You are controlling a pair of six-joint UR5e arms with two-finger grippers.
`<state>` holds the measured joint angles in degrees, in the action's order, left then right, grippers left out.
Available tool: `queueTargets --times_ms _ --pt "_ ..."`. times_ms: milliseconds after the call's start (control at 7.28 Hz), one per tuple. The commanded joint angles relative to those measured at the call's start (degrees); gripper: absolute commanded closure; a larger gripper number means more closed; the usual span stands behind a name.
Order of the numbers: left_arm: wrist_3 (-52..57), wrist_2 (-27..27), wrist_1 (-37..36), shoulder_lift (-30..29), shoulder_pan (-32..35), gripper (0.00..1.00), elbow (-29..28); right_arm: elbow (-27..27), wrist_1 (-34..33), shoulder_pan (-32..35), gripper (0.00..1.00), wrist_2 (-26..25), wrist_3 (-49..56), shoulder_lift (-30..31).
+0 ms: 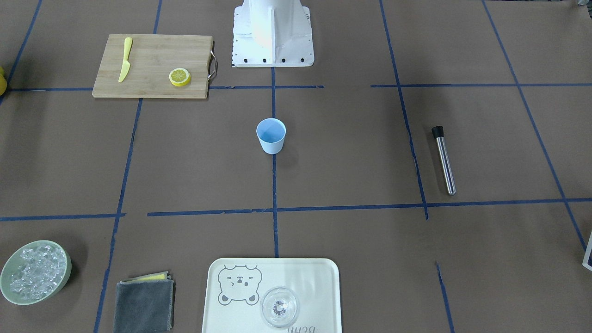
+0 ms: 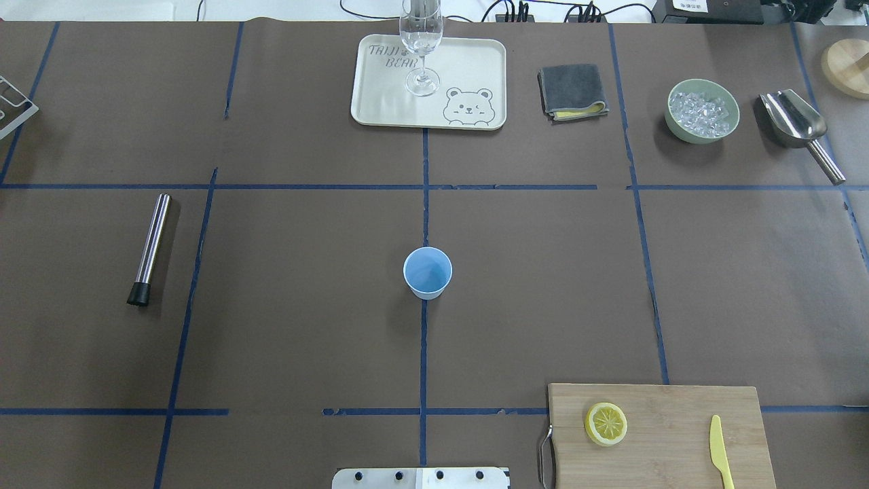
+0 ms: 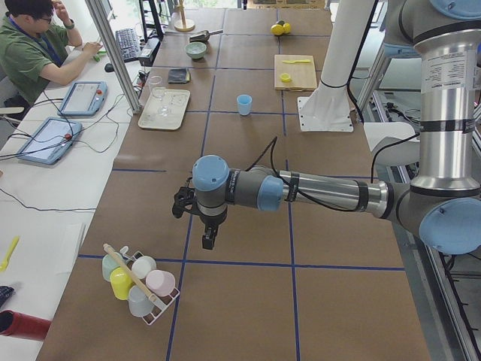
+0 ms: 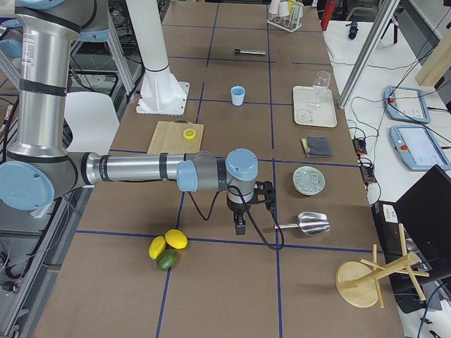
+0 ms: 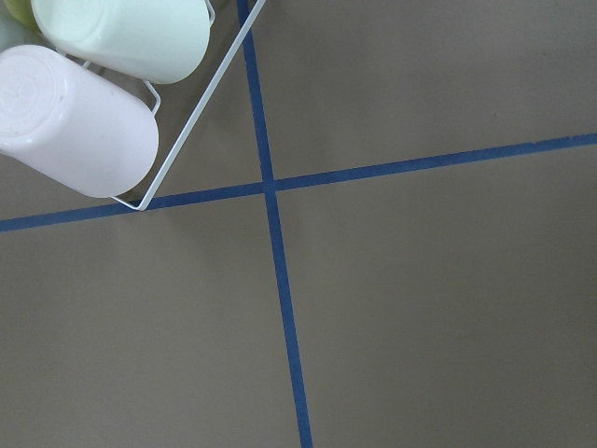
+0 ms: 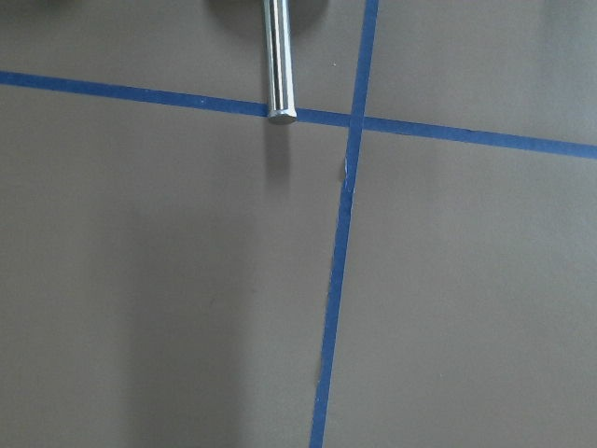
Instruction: Squeeze lemon into cup
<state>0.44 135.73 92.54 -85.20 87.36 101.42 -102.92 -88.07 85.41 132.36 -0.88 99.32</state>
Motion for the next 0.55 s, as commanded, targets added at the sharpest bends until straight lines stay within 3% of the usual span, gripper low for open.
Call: queueTargets --times_ms 0,412 --pt "0.09 -0.11 -0.17 -0.84 0.00 0.00 0.70 -0.09 0.09 -0.07 0.00 -0.09 0.00 -0.09" --pt "0.00 -0.73 3.14 -1.28 -0.09 0.00 1.14 -1.14 -0.26 -0.16 0.00 0.09 0.09 -0.17"
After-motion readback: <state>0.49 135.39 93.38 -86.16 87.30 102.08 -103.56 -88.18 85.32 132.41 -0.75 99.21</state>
